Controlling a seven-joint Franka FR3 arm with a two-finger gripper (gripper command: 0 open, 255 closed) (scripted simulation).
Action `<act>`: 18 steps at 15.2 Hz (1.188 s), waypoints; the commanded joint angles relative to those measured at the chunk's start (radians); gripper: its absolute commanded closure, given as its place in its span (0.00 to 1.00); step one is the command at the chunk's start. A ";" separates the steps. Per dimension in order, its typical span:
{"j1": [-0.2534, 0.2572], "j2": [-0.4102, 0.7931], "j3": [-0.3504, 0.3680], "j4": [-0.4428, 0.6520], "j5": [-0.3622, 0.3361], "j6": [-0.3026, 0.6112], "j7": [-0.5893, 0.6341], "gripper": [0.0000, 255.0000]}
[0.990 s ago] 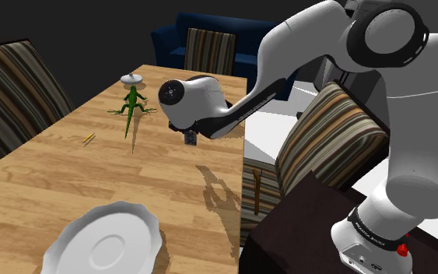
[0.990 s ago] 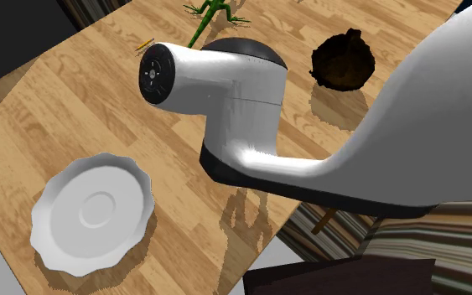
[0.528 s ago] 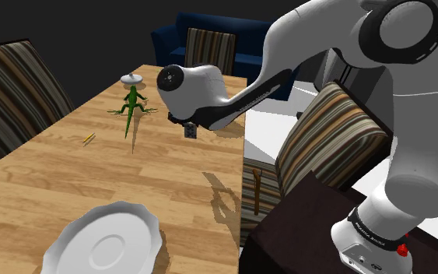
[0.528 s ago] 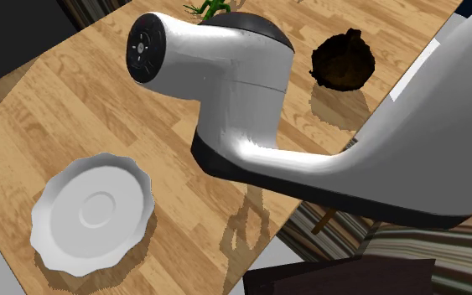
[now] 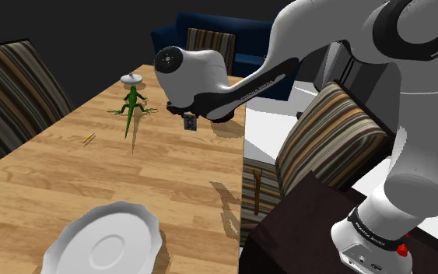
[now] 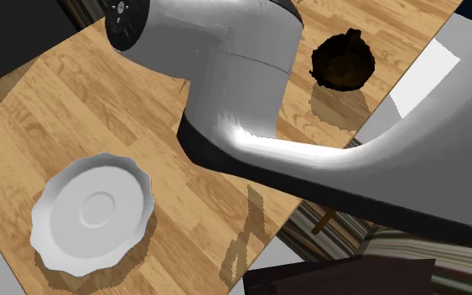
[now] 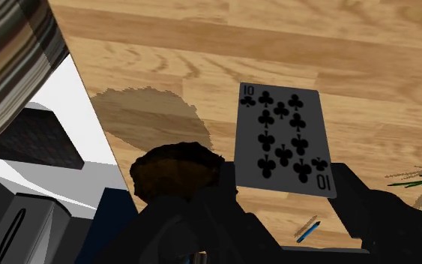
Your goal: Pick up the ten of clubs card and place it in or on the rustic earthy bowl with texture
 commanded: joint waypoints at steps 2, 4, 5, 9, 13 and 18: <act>-0.009 -0.024 0.011 0.006 0.023 -0.013 -0.025 1.00; -0.013 -0.037 0.018 0.013 0.038 -0.023 -0.043 1.00; -0.015 -0.043 0.021 0.017 0.046 -0.028 -0.051 1.00; -0.054 -0.058 0.016 0.023 0.056 -0.007 -0.099 1.00; -0.119 -0.058 -0.007 0.037 0.054 0.045 -0.172 1.00; -0.188 -0.035 -0.037 0.082 0.050 0.097 -0.267 1.00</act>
